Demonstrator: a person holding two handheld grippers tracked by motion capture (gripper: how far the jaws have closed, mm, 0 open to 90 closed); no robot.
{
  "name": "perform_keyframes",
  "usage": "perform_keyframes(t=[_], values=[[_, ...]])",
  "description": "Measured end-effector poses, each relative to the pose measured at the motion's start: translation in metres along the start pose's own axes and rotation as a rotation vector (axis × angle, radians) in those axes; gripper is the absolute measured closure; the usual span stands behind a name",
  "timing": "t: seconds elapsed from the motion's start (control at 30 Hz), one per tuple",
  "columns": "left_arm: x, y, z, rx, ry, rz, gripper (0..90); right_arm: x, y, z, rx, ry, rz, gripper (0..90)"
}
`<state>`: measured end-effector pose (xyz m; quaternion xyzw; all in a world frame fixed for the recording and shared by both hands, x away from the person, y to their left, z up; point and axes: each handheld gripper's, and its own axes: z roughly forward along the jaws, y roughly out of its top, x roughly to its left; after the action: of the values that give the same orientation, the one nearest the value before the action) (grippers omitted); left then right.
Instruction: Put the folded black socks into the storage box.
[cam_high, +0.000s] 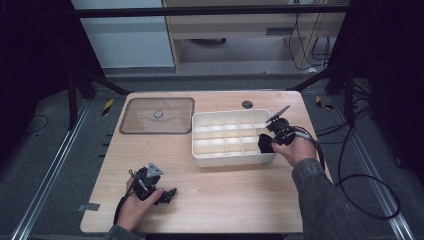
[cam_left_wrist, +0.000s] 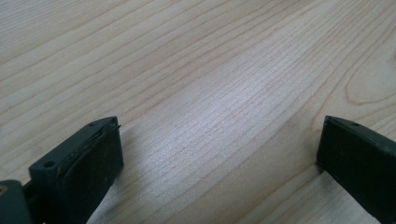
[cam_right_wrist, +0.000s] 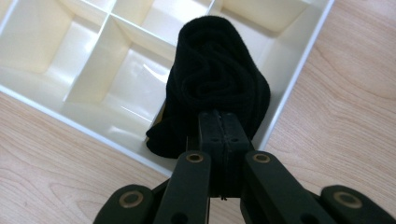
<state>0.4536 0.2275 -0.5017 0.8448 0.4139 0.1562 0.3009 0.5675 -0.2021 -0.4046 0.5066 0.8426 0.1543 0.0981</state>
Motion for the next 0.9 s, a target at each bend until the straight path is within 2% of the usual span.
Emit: perform_keyframes(t=[0.23,0.27,0.9], values=[[0.000,0.000,0.000,-0.001,0.000,0.000,0.0,-0.002,0.001,-0.007,-0.037,0.013,0.005,90.0],[0.000,0.000,0.000,-0.001,0.000,0.000,0.0,-0.002,0.001,-0.010,-0.041,0.017,0.020,90.0],[0.002,-0.001,0.002,-0.024,0.004,-0.004,0.0,-0.011,-0.004,-0.029,-0.119,0.015,0.040,90.0]])
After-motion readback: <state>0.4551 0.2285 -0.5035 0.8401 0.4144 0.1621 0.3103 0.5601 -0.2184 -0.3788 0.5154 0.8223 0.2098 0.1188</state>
